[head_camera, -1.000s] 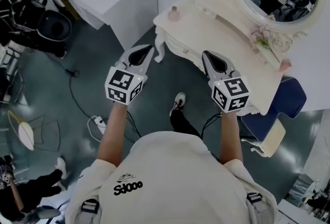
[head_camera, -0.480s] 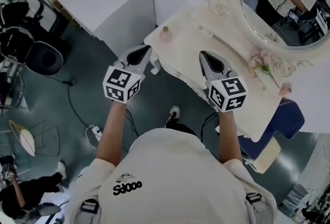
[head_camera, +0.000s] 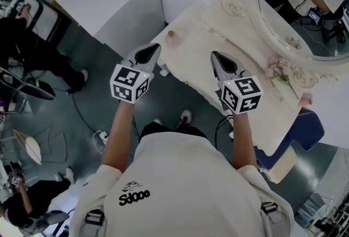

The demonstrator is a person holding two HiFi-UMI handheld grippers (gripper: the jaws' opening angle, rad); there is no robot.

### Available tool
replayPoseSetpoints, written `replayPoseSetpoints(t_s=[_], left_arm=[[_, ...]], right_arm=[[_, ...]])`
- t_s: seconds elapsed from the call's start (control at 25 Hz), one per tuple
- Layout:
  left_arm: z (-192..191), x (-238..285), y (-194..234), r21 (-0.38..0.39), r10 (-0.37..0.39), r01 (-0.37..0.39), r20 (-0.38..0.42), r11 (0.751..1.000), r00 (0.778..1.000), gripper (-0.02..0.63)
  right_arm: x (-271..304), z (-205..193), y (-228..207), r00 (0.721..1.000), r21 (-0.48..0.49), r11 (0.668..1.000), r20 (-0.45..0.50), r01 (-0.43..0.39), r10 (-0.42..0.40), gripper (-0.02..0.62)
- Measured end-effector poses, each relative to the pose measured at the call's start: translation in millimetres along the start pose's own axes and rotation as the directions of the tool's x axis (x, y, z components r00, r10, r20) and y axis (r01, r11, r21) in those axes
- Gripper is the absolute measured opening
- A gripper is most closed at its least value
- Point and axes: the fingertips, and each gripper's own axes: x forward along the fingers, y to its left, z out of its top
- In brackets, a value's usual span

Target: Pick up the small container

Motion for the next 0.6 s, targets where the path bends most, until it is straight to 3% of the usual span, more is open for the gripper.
replayPoseSetpoints(t_s=[0.32, 0.6], left_arm=[[-22.2, 38.7, 28.9, -0.012, -0.088, 0.088, -0.06, 0.996, 0.994, 0.045], [-43.1, 100.2, 73.4, -0.008, -0.233, 0.234, -0.134, 0.972, 0.963, 0.142]], right_arm=[[30.3, -8.1, -8.8, 0.998, 0.096, 0.994, -0.012, 0.06, -0.059, 0.002], [79.3, -2.4, -21.0, 0.986, 0.244, 0.957, 0.01, 0.159, -0.166, 0.002]])
